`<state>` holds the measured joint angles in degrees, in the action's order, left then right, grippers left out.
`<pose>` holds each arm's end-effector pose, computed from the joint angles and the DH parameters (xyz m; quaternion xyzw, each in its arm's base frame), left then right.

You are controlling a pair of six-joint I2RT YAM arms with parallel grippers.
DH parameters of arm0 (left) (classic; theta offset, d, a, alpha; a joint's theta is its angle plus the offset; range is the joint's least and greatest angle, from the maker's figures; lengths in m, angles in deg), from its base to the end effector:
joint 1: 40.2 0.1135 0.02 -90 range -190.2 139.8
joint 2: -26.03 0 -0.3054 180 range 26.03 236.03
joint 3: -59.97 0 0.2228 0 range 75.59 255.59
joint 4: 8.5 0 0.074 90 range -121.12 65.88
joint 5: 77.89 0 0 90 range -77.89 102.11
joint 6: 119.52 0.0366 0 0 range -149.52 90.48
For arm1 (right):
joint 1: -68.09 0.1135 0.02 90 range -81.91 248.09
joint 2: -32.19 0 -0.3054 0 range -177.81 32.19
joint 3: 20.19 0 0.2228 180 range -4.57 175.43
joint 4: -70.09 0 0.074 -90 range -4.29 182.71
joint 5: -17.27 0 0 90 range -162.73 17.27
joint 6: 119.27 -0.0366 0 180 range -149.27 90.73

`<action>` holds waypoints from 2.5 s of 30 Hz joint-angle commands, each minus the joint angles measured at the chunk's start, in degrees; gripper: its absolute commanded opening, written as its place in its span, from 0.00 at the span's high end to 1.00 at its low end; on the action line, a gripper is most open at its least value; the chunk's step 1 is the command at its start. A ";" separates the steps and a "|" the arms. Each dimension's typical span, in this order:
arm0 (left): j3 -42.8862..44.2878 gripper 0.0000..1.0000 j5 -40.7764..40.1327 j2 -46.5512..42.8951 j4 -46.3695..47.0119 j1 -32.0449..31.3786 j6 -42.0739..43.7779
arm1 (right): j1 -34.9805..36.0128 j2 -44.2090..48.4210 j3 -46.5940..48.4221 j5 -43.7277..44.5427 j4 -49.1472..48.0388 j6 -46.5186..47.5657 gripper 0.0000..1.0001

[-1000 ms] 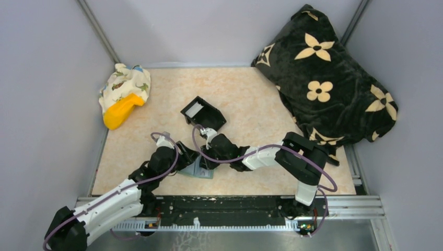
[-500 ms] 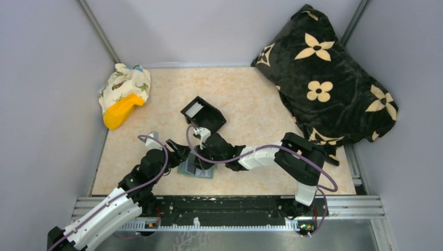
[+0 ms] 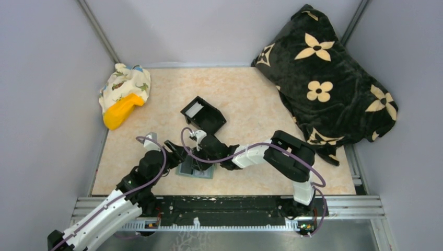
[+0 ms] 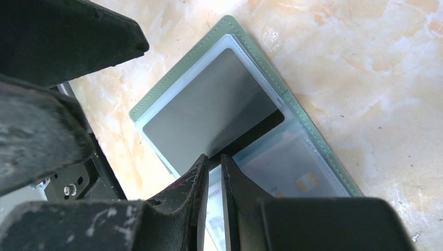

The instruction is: Take the credit cards out of the card holder

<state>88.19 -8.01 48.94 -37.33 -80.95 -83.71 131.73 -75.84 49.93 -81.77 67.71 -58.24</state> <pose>0.0536 -0.0296 0.2098 -0.1915 0.8067 -0.2990 0.4725 0.1635 0.3430 0.2030 -0.2985 0.8354 0.3783 0.2645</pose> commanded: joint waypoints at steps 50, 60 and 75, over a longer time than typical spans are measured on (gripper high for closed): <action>-7.38 0.32 15.22 20.30 22.27 0.23 -0.17 | -8.73 6.85 -11.58 -7.20 -7.31 -3.93 0.47; -7.46 0.32 15.54 22.09 24.01 0.23 -0.25 | -8.00 5.16 -11.92 -7.33 -8.66 -5.30 0.46; -11.85 0.38 17.00 17.42 30.36 0.23 -1.82 | -7.74 6.34 -9.50 0.42 0.84 -6.42 0.59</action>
<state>79.20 7.47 68.55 -12.15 -80.87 -84.17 123.34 -70.18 39.90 -84.30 61.61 -64.32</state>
